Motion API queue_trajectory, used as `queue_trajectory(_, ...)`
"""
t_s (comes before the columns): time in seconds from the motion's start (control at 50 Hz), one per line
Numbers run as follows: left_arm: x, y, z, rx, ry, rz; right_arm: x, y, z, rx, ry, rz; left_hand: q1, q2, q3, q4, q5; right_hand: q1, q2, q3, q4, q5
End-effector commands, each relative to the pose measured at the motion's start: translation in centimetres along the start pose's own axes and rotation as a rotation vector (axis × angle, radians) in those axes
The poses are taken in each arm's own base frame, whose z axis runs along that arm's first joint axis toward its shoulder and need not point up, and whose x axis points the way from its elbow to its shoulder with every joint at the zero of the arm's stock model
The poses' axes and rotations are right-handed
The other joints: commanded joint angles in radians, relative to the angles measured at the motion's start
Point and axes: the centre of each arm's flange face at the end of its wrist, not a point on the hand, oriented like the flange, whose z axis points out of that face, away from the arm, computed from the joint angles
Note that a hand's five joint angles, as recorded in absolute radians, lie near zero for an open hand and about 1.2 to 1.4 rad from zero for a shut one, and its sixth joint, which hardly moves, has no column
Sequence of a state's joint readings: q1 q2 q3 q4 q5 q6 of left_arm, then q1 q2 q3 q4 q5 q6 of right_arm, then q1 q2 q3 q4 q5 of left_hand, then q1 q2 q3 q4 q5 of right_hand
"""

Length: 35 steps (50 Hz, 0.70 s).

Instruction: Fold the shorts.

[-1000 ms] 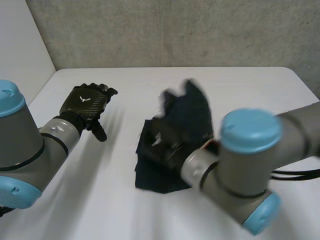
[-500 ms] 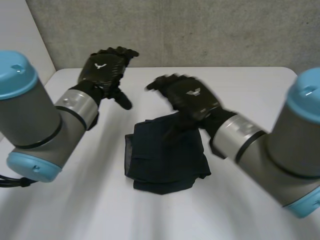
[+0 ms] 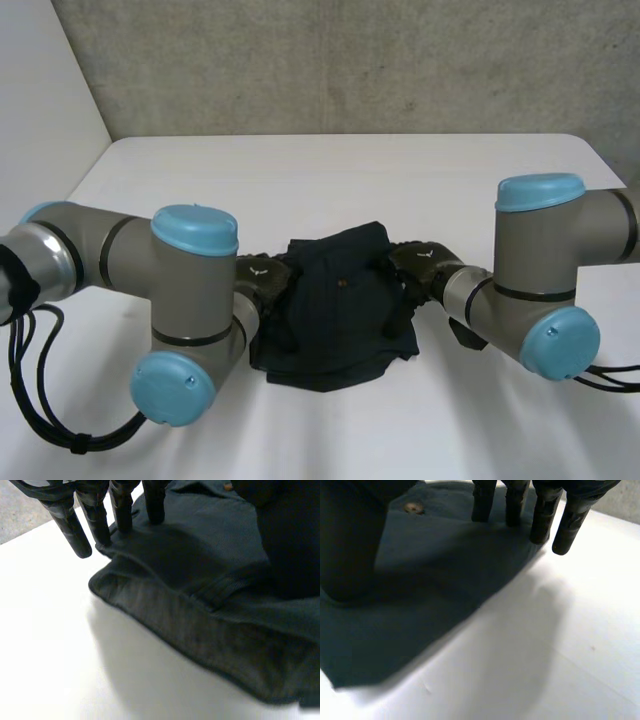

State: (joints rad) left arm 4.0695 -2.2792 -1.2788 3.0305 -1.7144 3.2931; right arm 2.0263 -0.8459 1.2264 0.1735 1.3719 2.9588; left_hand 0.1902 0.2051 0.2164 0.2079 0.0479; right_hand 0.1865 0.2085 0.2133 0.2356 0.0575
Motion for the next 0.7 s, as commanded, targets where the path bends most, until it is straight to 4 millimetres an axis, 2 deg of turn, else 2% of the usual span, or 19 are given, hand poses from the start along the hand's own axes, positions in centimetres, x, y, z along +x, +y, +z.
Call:
queue_trajectory(0.02, -0.1, -1.0, -0.9, 0.034, 0.004, 0.048, 0.3, -1.2, -0.6, 0.032, 0.03, -0.081, 0.012, -0.003, -0.015, -0.006, -0.021, -0.012, -0.034, -0.039, -0.061, -0.058)
queue_trajectory(0.1, -0.9, -4.5, -3.0, 0.143, -0.008, 0.033, 0.4, -4.3, -2.7, 0.133, 0.046, -0.096, 0.006, -0.009, -0.021, -0.012, -0.027, -0.012, -0.034, -0.039, -0.061, -0.058)
queue_trajectory(0.12, -1.0, -5.3, -3.5, 0.169, -0.01, 0.029, 0.5, -5.8, -3.6, 0.186, 0.06, -0.101, 0.006, -0.009, -0.021, -0.012, -0.027, -0.012, -0.034, -0.039, -0.061, -0.058)
queue_trajectory(0.14, -1.6, -7.1, -4.7, 0.228, -0.018, 0.02, 0.8, -7.5, -4.8, 0.255, 0.082, -0.095, 0.003, -0.012, -0.023, -0.015, -0.029, -0.012, -0.034, -0.039, -0.061, -0.058)
queue_trajectory(0.16, -2.0, -8.0, -5.4, 0.258, -0.028, 0.014, 1.1, -8.4, -5.5, 0.294, 0.101, -0.084, 0.003, -0.012, -0.023, -0.015, -0.03, -0.012, -0.034, -0.039, -0.061, -0.058)
queue_trajectory(0.18, -3.2, -10.7, -7.6, 0.353, -0.053, -0.004, 1.4, -9.2, -6.1, 0.331, 0.121, -0.071, 0.0, -0.015, -0.026, -0.018, -0.032, -0.012, -0.034, -0.039, -0.061, -0.058)
queue_trajectory(0.2, -3.6, -11.4, -8.2, 0.376, -0.06, -0.01, 1.8, -10.7, -7.5, 0.395, 0.161, -0.041, 0.0, -0.015, -0.026, -0.018, -0.032, -0.012, -0.034, -0.039, -0.061, -0.058)
queue_trajectory(0.22, -5.7, -13.4, -9.8, 0.446, -0.103, -0.036, 1.9, -11.6, -8.4, 0.43, 0.181, -0.026, 0.011, -0.003, -0.015, -0.006, -0.021, -0.012, -0.034, -0.039, -0.061, -0.058)
queue_trajectory(0.24, -6.7, -14.0, -10.3, 0.467, -0.124, -0.046, 2.1, -12.3, -9.4, 0.462, 0.204, -0.011, 0.014, 0.0, -0.012, -0.003, -0.018, -0.012, -0.034, -0.039, -0.061, -0.058)
queue_trajectory(0.26, -7.9, -14.7, -10.8, 0.488, -0.145, -0.058, 2.5, -13.8, -11.8, 0.524, 0.258, 0.02, 0.014, 0.0, -0.012, -0.003, -0.018, -0.012, -0.034, -0.039, -0.061, -0.058)
queue_trajectory(0.28, -8.9, -15.1, -11.3, 0.498, -0.158, -0.066, 2.7, -14.2, -12.5, 0.539, 0.276, 0.026, 0.014, 0.0, -0.012, -0.003, -0.018, -0.012, -0.034, -0.039, -0.061, -0.058)
queue_trajectory(0.34, -11.8, -15.3, -13.0, 0.443, -0.181, -0.108, 4.4, -14.3, -14.1, 0.526, 0.361, 0.048, 0.003, -0.012, -0.023, -0.015, -0.03, -0.012, -0.034, -0.039, -0.061, -0.058)
queue_trajectory(0.38, -12.2, -15.3, -13.5, 0.41, -0.172, -0.139, 5.0, -14.1, -14.6, 0.501, 0.376, 0.055, 0.003, -0.012, -0.023, -0.015, -0.03, -0.012, -0.034, -0.039, -0.061, -0.058)
queue_trajectory(0.5, -12.4, -15.6, -14.2, 0.392, -0.148, -0.215, 5.3, -14.3, -15.7, 0.502, 0.397, 0.061, -0.003, -0.018, -0.029, -0.021, -0.035, -0.012, -0.034, -0.039, -0.061, -0.058)
queue_trajectory(0.7, -12.0, -15.2, -14.3, 0.378, -0.135, -0.221, 5.4, -14.2, -15.7, 0.489, 0.407, 0.043, -0.016, -0.031, -0.042, -0.033, -0.048, -0.012, -0.034, -0.039, -0.061, -0.058)
